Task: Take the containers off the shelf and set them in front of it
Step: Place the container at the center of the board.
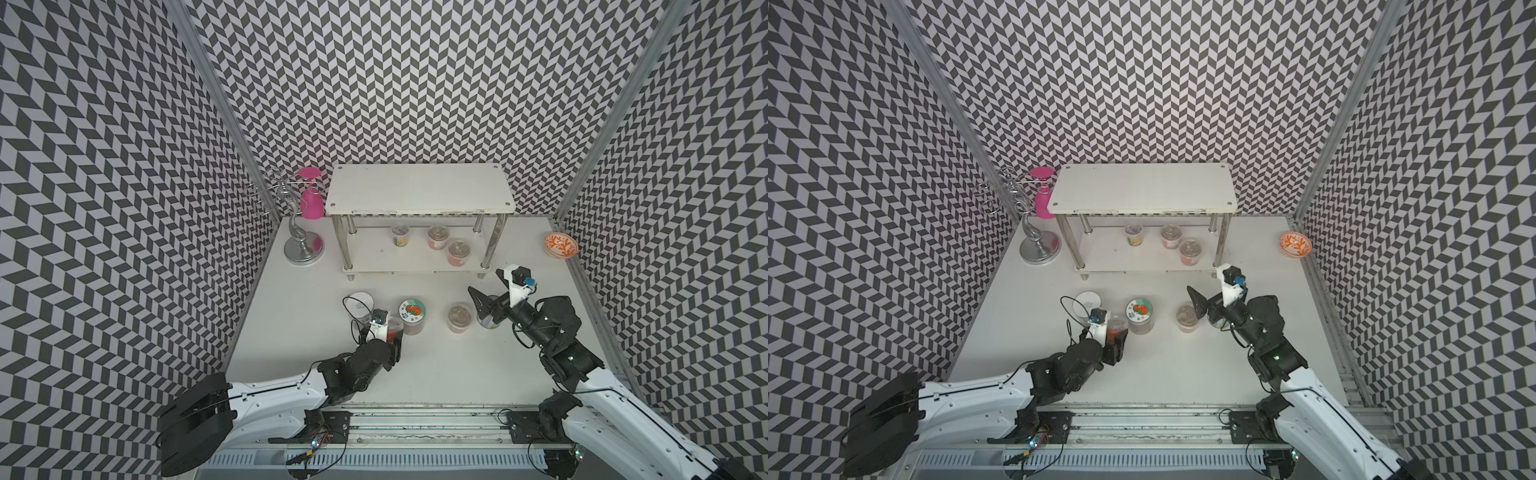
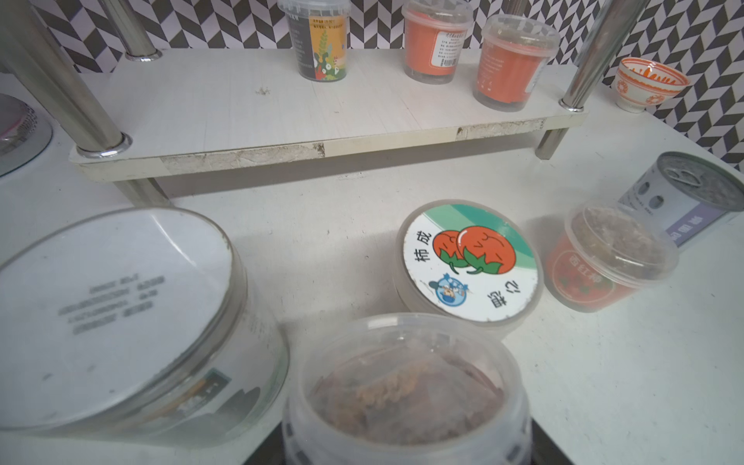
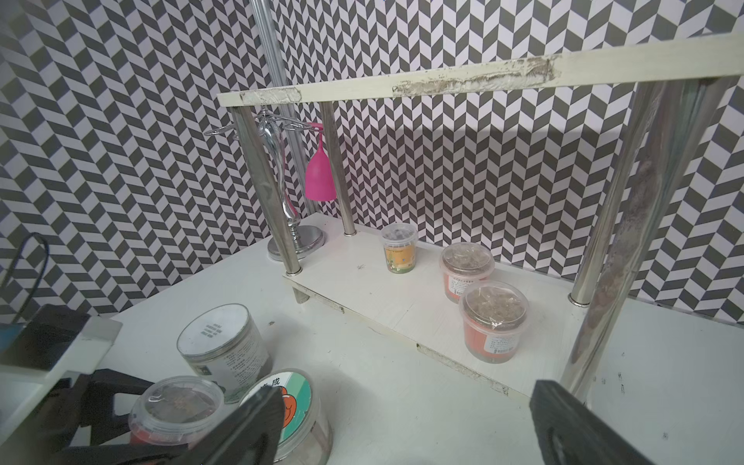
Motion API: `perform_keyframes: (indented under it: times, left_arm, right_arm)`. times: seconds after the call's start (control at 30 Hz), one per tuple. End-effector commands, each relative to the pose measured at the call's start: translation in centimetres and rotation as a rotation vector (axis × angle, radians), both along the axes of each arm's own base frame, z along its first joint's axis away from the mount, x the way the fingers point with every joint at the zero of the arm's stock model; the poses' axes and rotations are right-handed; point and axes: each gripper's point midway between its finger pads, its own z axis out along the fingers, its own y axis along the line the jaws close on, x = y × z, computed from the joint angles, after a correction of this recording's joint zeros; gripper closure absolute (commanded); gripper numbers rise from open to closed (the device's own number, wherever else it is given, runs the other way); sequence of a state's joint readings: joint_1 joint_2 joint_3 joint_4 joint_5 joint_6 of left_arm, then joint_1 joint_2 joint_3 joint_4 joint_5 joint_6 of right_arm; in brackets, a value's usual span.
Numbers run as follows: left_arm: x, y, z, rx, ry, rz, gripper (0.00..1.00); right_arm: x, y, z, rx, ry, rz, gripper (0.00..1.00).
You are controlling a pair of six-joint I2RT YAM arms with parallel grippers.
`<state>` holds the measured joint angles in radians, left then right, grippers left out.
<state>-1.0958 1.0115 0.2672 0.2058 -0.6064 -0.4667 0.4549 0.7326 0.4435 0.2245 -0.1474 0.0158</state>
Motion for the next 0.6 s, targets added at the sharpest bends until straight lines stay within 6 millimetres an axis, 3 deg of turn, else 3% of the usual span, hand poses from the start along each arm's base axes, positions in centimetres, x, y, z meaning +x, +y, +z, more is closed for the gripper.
perform_keyframes:
  times: [0.0,0.3,0.57]
  left_arm:
    - [-0.7,1.0,-0.8,-0.024,0.018,0.055,0.32]
    - [-2.8,1.2,-4.6,-0.002,0.087,0.066,0.32]
    - [-3.6,1.8,-6.7,0.027,0.117,0.08,0.32]
  right_arm:
    - [-0.3,0.0,0.9,0.02,-0.038,0.014,0.0]
    - [-0.6,0.3,0.6,0.017,-0.034,0.037,0.0]
    - [-0.7,0.2,0.6,0.015,-0.038,0.035,0.01]
